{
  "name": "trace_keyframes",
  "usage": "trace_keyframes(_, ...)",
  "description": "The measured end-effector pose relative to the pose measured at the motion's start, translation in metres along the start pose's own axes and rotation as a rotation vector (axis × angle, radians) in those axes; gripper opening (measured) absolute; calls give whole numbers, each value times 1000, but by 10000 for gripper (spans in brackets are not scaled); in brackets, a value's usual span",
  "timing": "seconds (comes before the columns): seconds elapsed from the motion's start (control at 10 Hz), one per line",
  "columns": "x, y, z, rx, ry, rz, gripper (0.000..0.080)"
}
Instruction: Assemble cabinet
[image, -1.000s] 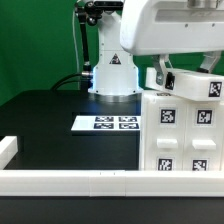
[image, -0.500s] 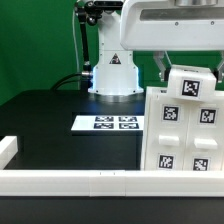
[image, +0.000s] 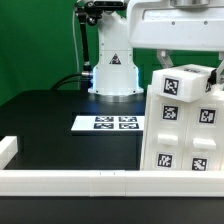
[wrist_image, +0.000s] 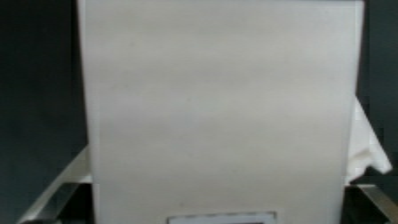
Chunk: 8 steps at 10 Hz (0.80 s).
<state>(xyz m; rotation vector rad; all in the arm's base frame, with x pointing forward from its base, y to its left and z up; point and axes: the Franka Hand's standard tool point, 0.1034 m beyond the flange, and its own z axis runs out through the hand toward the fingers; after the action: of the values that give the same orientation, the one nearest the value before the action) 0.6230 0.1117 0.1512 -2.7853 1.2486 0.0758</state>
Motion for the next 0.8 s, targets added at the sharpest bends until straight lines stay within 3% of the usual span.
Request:
trace_keyframes(0.1, -1, 0, 0, 16, 9, 87, 554)
trace_keyframes(0.5, 0, -3, 0, 29, 5, 295, 554)
trace_keyframes(0.7, 6, -2, 1, 81, -35, 542, 554)
trace_keyframes(0.8, 7, -2, 1, 92, -35, 614, 554)
